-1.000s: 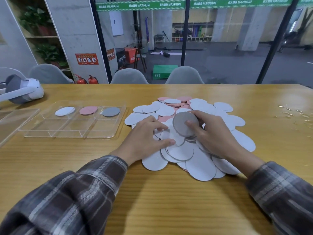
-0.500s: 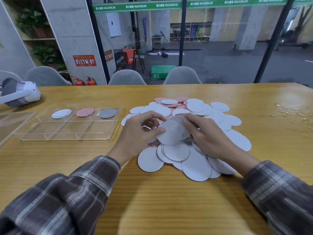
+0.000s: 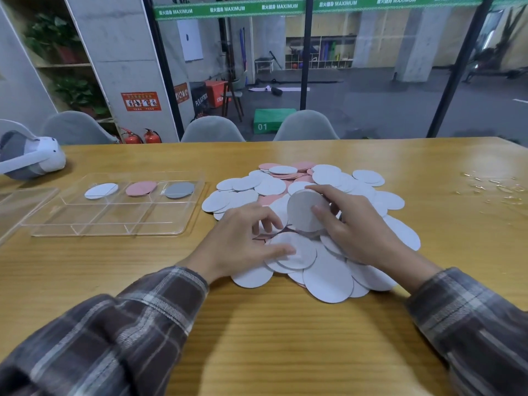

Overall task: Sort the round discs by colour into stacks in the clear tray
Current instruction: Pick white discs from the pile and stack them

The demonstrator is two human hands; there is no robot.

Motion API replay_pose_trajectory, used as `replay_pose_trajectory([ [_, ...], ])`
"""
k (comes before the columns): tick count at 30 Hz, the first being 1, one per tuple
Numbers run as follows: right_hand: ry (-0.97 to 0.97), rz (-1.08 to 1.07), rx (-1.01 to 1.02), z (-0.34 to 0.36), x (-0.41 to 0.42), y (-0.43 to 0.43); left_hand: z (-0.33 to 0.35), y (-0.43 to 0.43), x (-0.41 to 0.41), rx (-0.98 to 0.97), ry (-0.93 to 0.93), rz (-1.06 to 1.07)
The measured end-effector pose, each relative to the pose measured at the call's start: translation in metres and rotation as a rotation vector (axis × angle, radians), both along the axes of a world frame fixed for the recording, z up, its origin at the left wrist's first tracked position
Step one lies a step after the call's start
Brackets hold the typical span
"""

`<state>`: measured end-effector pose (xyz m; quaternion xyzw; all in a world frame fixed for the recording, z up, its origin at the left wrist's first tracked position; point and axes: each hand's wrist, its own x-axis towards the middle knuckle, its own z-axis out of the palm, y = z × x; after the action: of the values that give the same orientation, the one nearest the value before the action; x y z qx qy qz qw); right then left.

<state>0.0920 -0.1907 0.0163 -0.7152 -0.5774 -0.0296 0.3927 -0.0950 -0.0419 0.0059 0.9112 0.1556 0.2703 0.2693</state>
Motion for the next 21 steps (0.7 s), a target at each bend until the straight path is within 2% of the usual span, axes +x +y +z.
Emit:
replay_pose_trajectory([
  [2,-0.012,-0.014,-0.005,-0.002,0.002,-0.002,-0.002,0.001,-0.002,-0.019,0.075,-0.013],
  [9,-0.016,-0.022,-0.003,-0.004,0.004,-0.002,0.006,-0.003,-0.007,-0.103,0.098,-0.066],
  [14,0.021,-0.009,-0.008,-0.006,0.004,-0.001,0.010,-0.001,-0.006,-0.247,-0.050,-0.079],
  [19,0.154,0.088,-0.028,-0.005,0.000,-0.001,0.011,0.000,-0.004,-0.482,-0.205,-0.046],
  [21,0.196,0.121,-0.038,-0.005,-0.001,-0.002,0.012,-0.002,-0.003,-0.477,-0.242,-0.022],
])
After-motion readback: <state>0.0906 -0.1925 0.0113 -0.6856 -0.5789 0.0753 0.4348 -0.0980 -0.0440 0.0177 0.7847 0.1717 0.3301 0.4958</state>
